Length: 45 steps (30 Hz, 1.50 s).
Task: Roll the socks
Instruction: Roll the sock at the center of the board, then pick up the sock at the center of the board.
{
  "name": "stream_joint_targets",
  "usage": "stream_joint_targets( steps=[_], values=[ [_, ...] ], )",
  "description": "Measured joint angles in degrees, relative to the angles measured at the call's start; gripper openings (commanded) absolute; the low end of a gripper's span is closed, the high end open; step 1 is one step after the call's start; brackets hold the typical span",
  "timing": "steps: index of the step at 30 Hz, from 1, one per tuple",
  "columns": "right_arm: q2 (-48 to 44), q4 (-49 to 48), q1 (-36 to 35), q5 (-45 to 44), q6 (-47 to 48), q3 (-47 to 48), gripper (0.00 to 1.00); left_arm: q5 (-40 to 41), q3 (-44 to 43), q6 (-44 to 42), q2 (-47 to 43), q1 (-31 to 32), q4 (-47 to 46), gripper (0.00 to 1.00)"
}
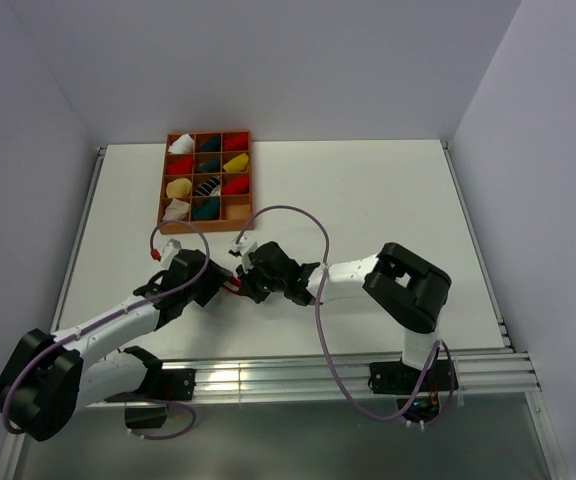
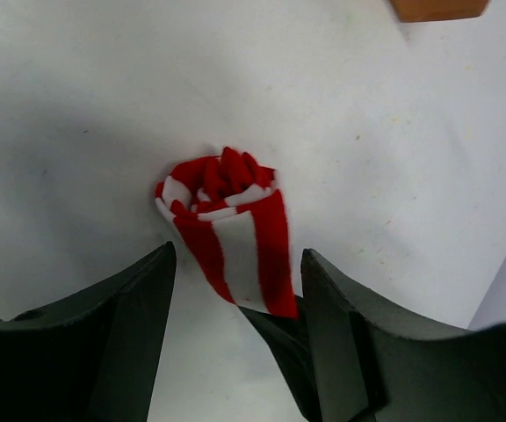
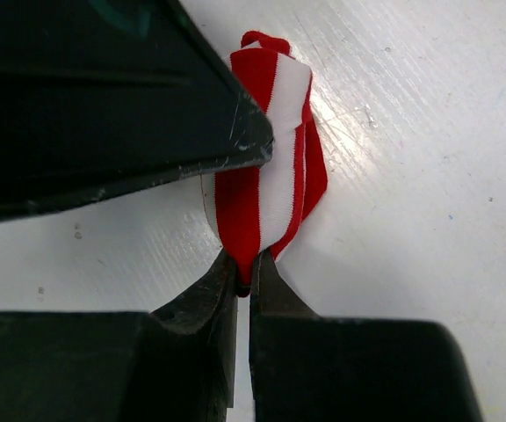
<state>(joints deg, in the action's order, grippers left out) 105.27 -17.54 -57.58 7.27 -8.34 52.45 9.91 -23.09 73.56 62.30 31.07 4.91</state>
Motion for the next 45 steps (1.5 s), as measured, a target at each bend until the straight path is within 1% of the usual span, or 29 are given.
stream_joint_targets(
  steps=[9, 16, 22, 27, 31, 35, 40, 45],
  values=[
    [0.85, -0.11, 0.13, 2.71, -1.22, 0.85, 0.0, 0.7, 2.54, 2.34, -1.73, 2.14, -1.4, 0.65],
    [0.96, -0.42, 0.79, 6.6, -3.02, 0.81, 0.0, 1.88, 4.13, 3.06, 0.31, 2.19, -3.21, 0.65],
    [1.11, -0.48, 1.79, 9.22, -4.35, 0.79, 0.0, 3.45, 4.85, 5.18, -0.63, 2.19, -3.19, 0.65],
    [1.92, -1.68, 2.56, 13.03, -6.23, 0.79, 0.0, 3.54, 5.07, 5.27, 0.2, 2.19, -4.66, 0.65],
    [2.64, -3.63, 4.52, 17.49, -9.68, 0.42, 0.0, 3.41, 5.07, 5.18, 1.66, 2.19, -7.13, 0.65],
    [5.2, -7.85, 7.48, 23.3, -15.17, 0.33, 0.0, 3.39, 5.07, 5.14, 2.08, 2.19, -8.2, 0.66],
    [9.81, -17.38, 11.19, 31.69, -23.52, -1.33, 0.0, 3.39, 5.09, 4.87, 2.05, 2.19, -8.31, 0.66],
    [13.03, -25.49, 13.18, 36.5, -30.51, -2.64, 0.0, 3.06, 4.52, 4.85, 3.8, 2.19, -9.22, 0.66]
  ],
)
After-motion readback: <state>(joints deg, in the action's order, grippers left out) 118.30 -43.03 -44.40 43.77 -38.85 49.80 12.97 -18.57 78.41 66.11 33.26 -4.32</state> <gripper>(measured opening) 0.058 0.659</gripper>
